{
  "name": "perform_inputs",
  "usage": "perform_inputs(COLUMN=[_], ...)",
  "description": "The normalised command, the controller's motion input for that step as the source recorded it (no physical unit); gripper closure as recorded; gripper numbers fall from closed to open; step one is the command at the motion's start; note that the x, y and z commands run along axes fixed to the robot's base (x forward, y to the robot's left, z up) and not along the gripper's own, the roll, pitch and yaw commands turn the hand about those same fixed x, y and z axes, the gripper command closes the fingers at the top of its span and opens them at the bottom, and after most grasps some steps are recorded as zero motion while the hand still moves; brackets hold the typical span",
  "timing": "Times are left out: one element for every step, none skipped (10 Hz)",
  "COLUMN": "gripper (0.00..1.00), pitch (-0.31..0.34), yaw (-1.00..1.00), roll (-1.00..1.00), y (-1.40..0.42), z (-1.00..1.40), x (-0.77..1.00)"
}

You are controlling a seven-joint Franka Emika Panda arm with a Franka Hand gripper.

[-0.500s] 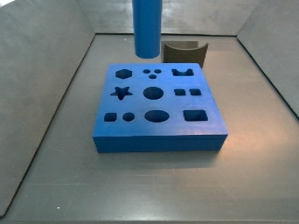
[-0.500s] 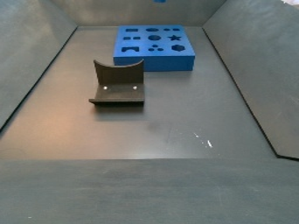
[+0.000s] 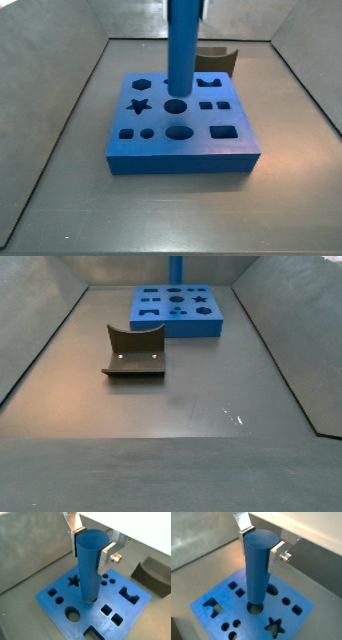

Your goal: Insert the round object.

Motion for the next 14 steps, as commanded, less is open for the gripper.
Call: perform_inputs(gripper=[1.0,1.0,1.0,1.0,1.0,1.0,1.0,1.0,1.0,1.0,1.0,1.0,1.0,1.0], pitch=[0.053,0.007,0.0,0.0,-0.011,-0.037,-0.084,-0.076,0.0,-0.014,-0.061,-0.121,-0.159,-0.149], yaw=[-0.05,-0.02,-0.02,-0.1,-0.09,-0.03,-0.02,-0.02,-0.02,-0.03,-0.04,-0.09,-0.09,-0.09], roll=[0.0,0.0,0.0,-0.03,-0.05,-0.08,-0.12,-0.13,-0.11,-0.09,-0.07,-0.06,-0.05,-0.01], y=[0.19,0.07,0.11,0.07,0.08,0.03,0.0,0.0,0.0,0.0,0.01,0.01,0.0,0.0], z=[-0.31,-0.01,-0.17,-0.11,-0.1,-0.23,-0.35,-0.34,-0.33,-0.37,-0.36,-0.53,-0.68,-0.68], x=[0.03,0.0,0.0,-0.19,-0.19,-0.01,0.0,0.0,0.19,0.16,0.0,-0.01,-0.03,-0.01])
